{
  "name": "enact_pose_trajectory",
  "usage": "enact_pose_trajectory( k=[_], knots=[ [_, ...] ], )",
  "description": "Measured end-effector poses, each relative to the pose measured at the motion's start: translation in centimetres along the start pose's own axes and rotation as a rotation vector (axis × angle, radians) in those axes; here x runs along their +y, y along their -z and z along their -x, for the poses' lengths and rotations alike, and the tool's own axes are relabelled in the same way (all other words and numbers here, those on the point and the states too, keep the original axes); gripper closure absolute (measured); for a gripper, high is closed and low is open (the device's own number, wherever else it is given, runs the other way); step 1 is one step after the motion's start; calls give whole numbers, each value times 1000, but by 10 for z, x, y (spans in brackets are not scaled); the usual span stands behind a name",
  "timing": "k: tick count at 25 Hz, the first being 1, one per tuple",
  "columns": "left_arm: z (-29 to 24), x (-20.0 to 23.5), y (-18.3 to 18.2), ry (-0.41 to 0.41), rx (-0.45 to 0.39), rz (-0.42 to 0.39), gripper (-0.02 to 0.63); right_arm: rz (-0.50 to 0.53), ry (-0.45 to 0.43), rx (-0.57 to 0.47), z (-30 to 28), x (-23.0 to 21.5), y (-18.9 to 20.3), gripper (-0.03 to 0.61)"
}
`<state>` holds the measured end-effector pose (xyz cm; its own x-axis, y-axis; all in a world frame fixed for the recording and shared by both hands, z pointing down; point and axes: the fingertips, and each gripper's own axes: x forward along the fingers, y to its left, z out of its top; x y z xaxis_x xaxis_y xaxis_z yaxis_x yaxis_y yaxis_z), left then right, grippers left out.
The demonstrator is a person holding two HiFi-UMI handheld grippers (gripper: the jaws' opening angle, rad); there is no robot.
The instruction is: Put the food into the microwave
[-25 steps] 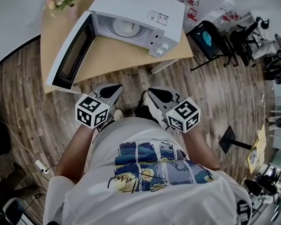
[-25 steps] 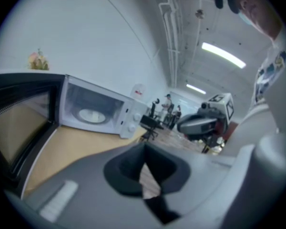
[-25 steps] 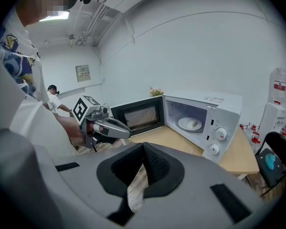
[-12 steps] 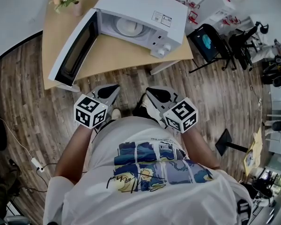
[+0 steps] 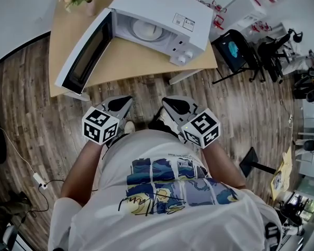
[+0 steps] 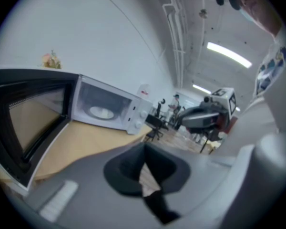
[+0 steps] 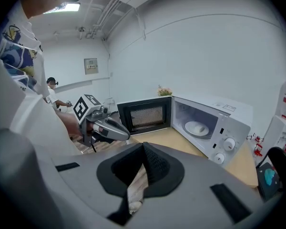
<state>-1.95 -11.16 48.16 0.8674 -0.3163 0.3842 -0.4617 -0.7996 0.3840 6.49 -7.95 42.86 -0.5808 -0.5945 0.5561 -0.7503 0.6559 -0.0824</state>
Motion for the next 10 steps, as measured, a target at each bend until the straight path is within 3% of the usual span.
enact_pose_trajectory(
  k=[10],
  knots=[
    [-28, -6, -2, 12, 28, -7, 605, 2, -8, 6, 6, -20, 7, 572]
  ],
)
